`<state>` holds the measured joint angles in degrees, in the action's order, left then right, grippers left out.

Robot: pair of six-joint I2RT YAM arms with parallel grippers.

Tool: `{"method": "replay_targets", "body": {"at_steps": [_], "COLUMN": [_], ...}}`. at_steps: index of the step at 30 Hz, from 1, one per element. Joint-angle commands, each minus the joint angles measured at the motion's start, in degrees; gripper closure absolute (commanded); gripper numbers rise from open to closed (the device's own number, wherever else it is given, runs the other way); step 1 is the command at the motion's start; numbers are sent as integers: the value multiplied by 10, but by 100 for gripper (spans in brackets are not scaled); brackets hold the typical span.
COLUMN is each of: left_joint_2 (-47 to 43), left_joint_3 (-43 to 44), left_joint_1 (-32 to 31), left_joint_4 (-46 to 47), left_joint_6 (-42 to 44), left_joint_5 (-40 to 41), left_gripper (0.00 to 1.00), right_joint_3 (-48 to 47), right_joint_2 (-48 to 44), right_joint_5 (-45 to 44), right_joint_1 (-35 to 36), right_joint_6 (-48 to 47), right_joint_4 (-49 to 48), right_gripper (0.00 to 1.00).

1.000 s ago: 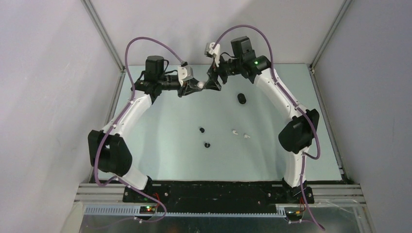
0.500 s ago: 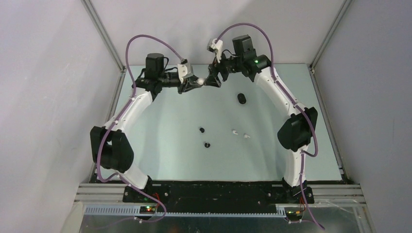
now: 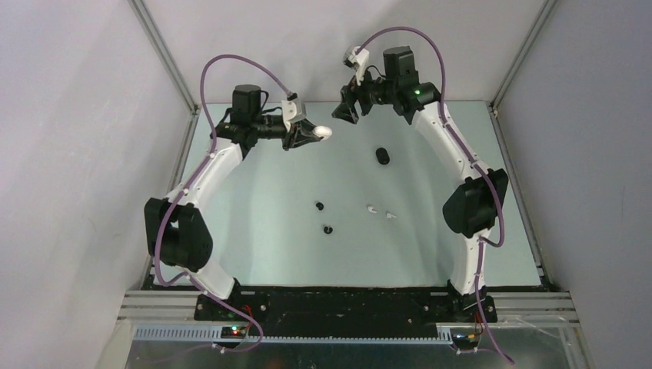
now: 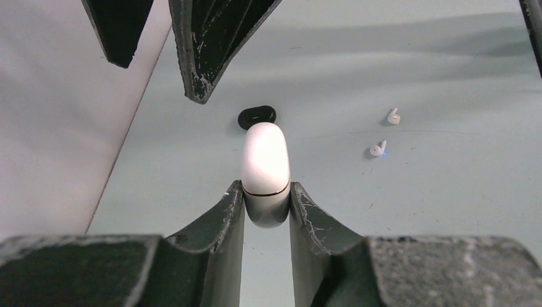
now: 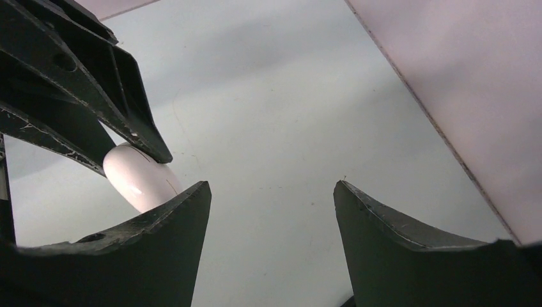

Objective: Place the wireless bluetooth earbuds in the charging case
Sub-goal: Pass from the left arm to the right

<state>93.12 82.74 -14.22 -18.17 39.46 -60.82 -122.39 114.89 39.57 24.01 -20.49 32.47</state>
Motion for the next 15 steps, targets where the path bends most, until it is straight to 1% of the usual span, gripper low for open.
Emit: {"method": "replay_targets", "body": {"at_steps": [1, 5, 8, 9, 11, 15], "left_joint_2": [7, 18, 25, 25, 24, 27], "left_joint_3": [33, 42, 45, 45, 44, 44], "left_joint_1": [7, 16, 21, 21, 22, 22], "left_joint_4": [9, 16, 22, 25, 29, 34], "left_joint_6": [-44, -101, -142, -145, -147, -145], "left_joint_5": [-22, -24, -30, -33, -37, -50], "left_gripper": [100, 100, 100, 100, 100, 100], "right_joint_3": [-28, -24, -12, -8, 7, 32], "right_joint_2": [5, -11, -29, -32, -39, -40], "right_joint_5": [-3, 12, 68, 75, 86, 87], "right_joint_1": [5, 2, 1, 3, 10, 20], "right_joint_6": [8, 9, -33, -63, -89, -106], "right_joint_4": [-19, -10, 23, 34, 54, 56], "right_gripper": [25, 23, 19, 19, 19, 19]}}
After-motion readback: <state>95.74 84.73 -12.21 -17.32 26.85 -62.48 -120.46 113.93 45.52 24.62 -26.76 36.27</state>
